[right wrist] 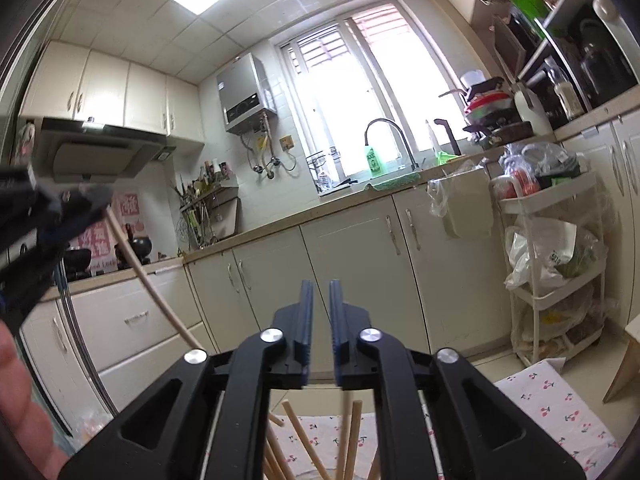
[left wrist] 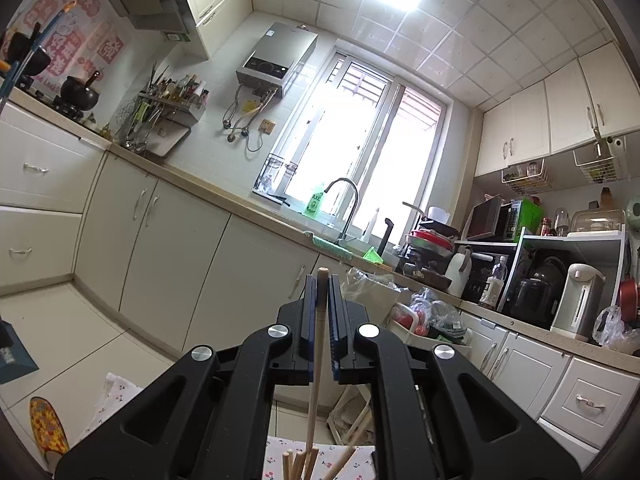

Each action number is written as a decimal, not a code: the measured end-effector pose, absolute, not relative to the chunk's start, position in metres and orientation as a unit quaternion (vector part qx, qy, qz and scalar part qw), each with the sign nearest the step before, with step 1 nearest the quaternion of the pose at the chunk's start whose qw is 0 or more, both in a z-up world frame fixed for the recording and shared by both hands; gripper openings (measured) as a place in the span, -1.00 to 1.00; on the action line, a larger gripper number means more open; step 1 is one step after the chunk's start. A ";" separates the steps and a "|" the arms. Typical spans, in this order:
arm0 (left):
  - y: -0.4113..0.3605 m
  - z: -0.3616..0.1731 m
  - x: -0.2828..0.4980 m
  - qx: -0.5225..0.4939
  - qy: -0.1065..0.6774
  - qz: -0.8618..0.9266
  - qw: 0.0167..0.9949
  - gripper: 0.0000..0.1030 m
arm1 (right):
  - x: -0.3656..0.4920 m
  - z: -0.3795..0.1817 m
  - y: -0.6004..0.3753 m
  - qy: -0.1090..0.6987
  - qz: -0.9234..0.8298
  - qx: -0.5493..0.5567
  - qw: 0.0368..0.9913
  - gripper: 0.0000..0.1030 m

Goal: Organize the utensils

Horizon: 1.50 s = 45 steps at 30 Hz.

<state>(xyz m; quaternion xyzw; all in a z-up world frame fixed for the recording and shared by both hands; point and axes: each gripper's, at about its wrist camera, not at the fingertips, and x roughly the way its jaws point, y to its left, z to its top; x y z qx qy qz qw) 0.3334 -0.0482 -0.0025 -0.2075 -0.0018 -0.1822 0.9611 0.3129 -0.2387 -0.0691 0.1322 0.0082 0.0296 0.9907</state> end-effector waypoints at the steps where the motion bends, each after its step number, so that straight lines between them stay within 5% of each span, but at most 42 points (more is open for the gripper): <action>1: -0.048 0.000 0.332 -0.208 -0.004 -0.183 0.961 -0.90 | 0.311 -0.070 -0.237 0.007 0.033 0.125 0.992 -0.50; 14: -0.049 0.003 0.320 -0.193 0.012 -0.198 0.961 -0.90 | 0.256 -0.051 -0.288 0.007 0.003 0.165 0.986 -0.07; 45: -0.083 -0.035 0.325 -0.140 0.071 -0.204 0.966 -0.90 | 0.224 -0.105 -0.334 0.115 -0.021 0.230 0.966 0.05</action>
